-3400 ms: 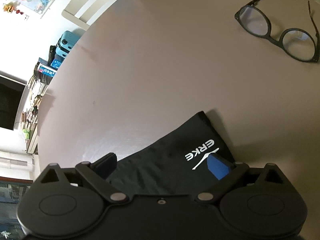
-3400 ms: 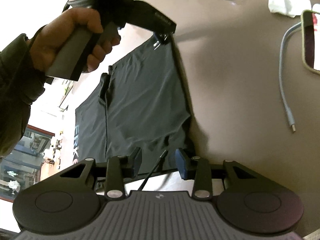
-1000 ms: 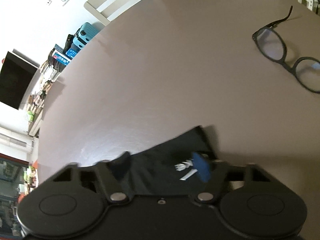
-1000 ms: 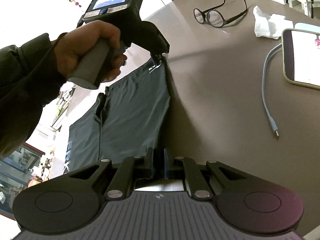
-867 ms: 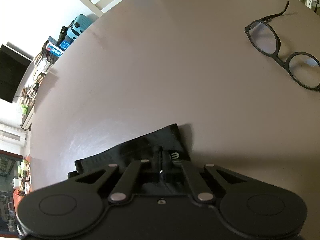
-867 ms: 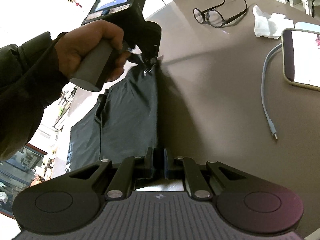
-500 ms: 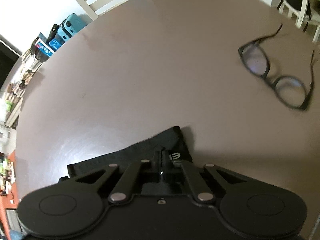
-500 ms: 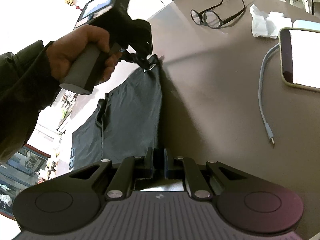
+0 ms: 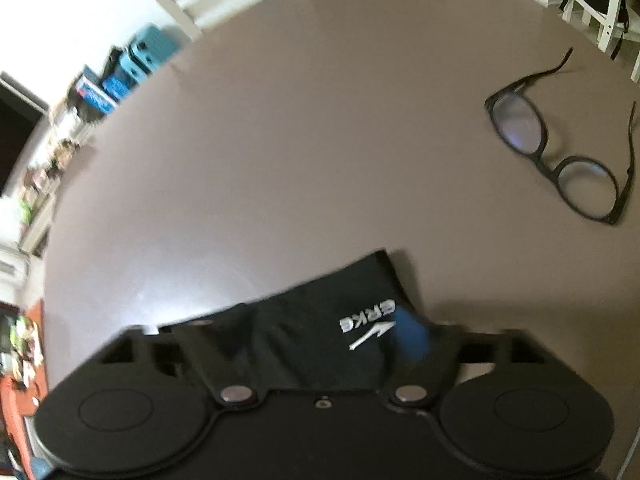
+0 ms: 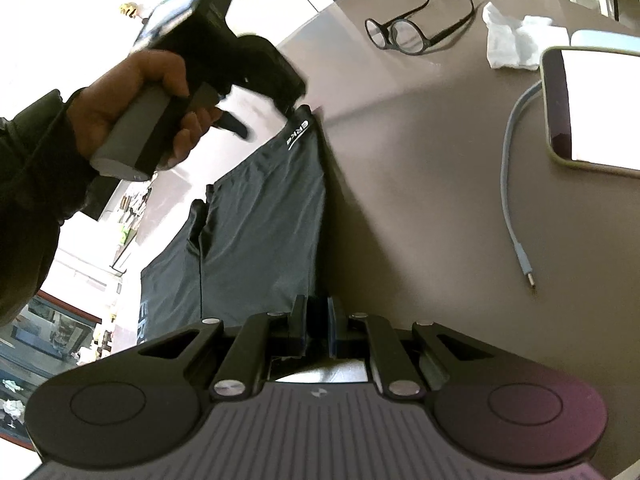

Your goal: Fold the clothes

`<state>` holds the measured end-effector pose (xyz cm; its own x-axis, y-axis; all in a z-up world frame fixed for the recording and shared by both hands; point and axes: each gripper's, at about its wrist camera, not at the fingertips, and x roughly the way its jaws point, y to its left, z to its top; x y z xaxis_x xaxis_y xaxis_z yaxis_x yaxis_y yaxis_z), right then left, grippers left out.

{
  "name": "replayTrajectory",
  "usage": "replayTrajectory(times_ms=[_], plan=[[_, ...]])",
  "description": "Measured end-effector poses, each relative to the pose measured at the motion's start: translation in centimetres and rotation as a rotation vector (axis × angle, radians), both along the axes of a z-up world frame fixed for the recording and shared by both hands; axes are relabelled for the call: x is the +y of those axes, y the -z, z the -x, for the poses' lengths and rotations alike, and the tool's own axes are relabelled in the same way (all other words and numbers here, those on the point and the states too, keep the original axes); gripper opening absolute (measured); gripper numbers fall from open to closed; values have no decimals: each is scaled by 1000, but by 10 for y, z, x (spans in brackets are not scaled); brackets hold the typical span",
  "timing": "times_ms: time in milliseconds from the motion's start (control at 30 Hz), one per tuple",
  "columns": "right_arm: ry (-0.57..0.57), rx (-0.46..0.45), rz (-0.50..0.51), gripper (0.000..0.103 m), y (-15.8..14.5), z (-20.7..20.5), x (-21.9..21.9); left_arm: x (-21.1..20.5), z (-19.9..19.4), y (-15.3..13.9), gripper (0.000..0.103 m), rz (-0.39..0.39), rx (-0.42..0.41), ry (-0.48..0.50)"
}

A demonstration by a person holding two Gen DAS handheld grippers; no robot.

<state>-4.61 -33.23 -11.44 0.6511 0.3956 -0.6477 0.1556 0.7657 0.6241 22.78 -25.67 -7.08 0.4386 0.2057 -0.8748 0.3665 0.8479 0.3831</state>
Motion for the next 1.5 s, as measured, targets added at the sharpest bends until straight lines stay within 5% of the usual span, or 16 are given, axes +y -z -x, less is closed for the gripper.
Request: replayTrajectory(times_ms=[100, 233, 333, 400, 500, 1500], plan=[[-3, -7, -8, 10, 1, 0, -1, -14, 3, 9, 83, -78, -30, 35], [-2, 0, -18, 10, 3, 0, -4, -15, 3, 21, 76, -85, -12, -19], [-2, 8, -24, 10, 4, 0, -6, -17, 5, 23, 55, -57, -12, -32], [-4, 8, -25, 10, 4, -1, -6, -18, 6, 23, 17, -40, 8, -27], [-8, 5, -24, 10, 3, -2, -6, -20, 9, 25, 5, -24, 18, -21], [-21, -79, 112, 10, -37, -3, 41, 90, -3, -16, 4, 421, 6, -37]])
